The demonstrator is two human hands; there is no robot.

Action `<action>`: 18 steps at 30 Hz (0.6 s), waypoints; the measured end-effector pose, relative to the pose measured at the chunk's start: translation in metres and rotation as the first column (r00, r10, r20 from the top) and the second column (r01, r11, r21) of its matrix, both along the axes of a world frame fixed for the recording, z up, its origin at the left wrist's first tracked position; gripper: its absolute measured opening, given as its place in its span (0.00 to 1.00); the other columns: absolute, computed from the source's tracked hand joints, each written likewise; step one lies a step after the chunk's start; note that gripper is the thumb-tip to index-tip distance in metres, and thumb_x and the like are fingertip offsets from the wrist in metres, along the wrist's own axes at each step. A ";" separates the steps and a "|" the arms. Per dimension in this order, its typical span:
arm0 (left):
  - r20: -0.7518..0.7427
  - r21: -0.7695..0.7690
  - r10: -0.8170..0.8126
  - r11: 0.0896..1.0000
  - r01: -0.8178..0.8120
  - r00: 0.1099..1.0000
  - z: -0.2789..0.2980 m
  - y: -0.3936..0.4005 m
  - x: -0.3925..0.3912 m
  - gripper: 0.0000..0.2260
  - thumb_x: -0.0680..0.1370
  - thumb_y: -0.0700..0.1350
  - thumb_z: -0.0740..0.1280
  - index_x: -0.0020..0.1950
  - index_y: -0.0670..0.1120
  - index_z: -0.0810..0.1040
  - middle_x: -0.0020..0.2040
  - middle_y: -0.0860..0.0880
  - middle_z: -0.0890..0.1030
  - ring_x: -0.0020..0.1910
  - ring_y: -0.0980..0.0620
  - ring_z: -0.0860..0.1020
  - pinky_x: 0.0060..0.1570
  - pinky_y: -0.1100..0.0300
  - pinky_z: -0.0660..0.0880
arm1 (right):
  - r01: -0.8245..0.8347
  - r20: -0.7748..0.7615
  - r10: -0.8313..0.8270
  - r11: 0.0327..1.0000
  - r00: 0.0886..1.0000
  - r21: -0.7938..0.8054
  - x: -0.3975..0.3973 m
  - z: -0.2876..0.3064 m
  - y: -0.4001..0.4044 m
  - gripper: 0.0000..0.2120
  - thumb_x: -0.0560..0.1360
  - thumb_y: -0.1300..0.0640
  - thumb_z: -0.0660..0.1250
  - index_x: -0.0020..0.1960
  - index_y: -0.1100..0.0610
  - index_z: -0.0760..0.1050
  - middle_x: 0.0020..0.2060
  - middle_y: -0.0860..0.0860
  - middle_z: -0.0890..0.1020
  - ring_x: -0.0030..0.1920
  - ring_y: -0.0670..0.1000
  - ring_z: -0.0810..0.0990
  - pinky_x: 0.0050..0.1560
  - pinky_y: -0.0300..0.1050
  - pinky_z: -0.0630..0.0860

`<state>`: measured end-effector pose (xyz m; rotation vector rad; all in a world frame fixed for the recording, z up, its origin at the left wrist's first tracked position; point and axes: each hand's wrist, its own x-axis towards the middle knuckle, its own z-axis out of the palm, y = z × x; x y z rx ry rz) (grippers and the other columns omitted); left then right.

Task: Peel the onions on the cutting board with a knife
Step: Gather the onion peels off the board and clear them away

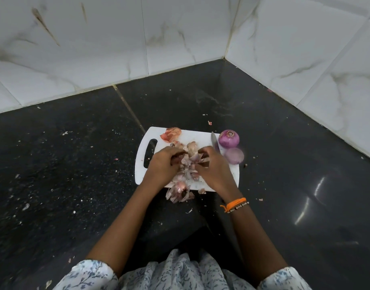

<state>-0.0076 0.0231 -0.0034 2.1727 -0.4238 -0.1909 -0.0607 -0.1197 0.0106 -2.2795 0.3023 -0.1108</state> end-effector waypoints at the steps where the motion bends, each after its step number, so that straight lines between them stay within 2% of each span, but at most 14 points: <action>1: 0.017 -0.002 -0.015 1.000 0.015 1.000 0.002 0.002 0.000 0.18 0.73 0.30 0.67 0.60 0.43 0.79 0.57 0.47 0.79 0.52 0.52 0.78 0.51 0.74 0.69 | 0.000 0.012 0.001 0.998 1.000 -0.059 -0.003 0.003 -0.002 0.13 0.73 0.66 0.67 0.57 0.59 0.73 0.58 0.56 0.77 0.50 0.51 0.79 0.49 0.42 0.76; 4: 0.125 0.061 -0.018 0.998 0.011 0.992 0.007 0.015 -0.009 0.20 0.73 0.32 0.68 0.63 0.45 0.77 0.61 0.46 0.77 0.58 0.49 0.74 0.57 0.70 0.65 | 0.032 0.094 -0.003 0.949 0.996 -0.314 -0.021 0.006 -0.004 0.15 0.74 0.67 0.64 0.60 0.59 0.72 0.65 0.57 0.72 0.50 0.55 0.79 0.47 0.49 0.76; 6: 0.202 0.153 -0.038 0.988 0.007 0.979 0.005 0.023 -0.022 0.22 0.72 0.36 0.71 0.65 0.47 0.75 0.61 0.48 0.75 0.59 0.48 0.70 0.57 0.67 0.62 | 0.016 0.060 0.007 0.928 0.998 -0.372 -0.037 -0.001 0.000 0.13 0.75 0.63 0.65 0.59 0.58 0.72 0.63 0.56 0.71 0.50 0.55 0.78 0.45 0.47 0.75; 8: 0.160 0.240 -0.069 0.970 0.029 0.985 0.000 0.027 -0.038 0.23 0.72 0.41 0.73 0.65 0.48 0.74 0.61 0.49 0.73 0.59 0.48 0.69 0.56 0.63 0.64 | -0.044 -0.076 0.018 0.932 0.997 -0.360 -0.050 -0.014 0.007 0.15 0.75 0.56 0.68 0.58 0.57 0.70 0.59 0.54 0.71 0.53 0.55 0.76 0.47 0.46 0.73; 10: 0.081 0.323 -0.050 0.946 0.022 0.995 -0.009 0.028 -0.052 0.22 0.72 0.44 0.72 0.65 0.46 0.72 0.61 0.48 0.73 0.58 0.46 0.72 0.54 0.58 0.68 | -0.096 -0.171 0.041 0.939 0.984 -0.331 -0.057 -0.025 0.013 0.21 0.72 0.51 0.72 0.58 0.58 0.68 0.57 0.53 0.69 0.54 0.54 0.74 0.49 0.45 0.71; 13: 0.064 0.368 -0.025 0.930 -0.001 0.998 -0.017 0.022 -0.061 0.16 0.73 0.43 0.70 0.59 0.43 0.72 0.57 0.46 0.75 0.54 0.45 0.76 0.49 0.56 0.70 | -0.111 -0.149 0.072 0.955 0.986 -0.275 -0.053 -0.031 0.022 0.21 0.70 0.55 0.73 0.57 0.58 0.68 0.56 0.53 0.68 0.51 0.54 0.75 0.48 0.42 0.70; 16: 0.075 0.294 -0.011 0.956 -0.012 0.997 -0.022 0.012 -0.062 0.09 0.74 0.38 0.66 0.53 0.43 0.75 0.51 0.45 0.78 0.50 0.45 0.77 0.45 0.58 0.69 | -0.122 -0.098 0.102 0.967 0.990 -0.224 -0.045 -0.034 0.034 0.14 0.71 0.64 0.70 0.55 0.60 0.72 0.54 0.53 0.71 0.50 0.55 0.76 0.49 0.47 0.73; 18: 0.041 0.214 0.016 0.977 -0.024 0.999 -0.024 0.008 -0.062 0.09 0.74 0.35 0.65 0.51 0.43 0.78 0.48 0.46 0.80 0.48 0.48 0.77 0.43 0.63 0.68 | -0.085 -0.068 0.075 0.984 0.995 -0.156 -0.041 -0.036 0.037 0.10 0.71 0.66 0.69 0.52 0.60 0.74 0.52 0.54 0.74 0.49 0.55 0.77 0.47 0.46 0.73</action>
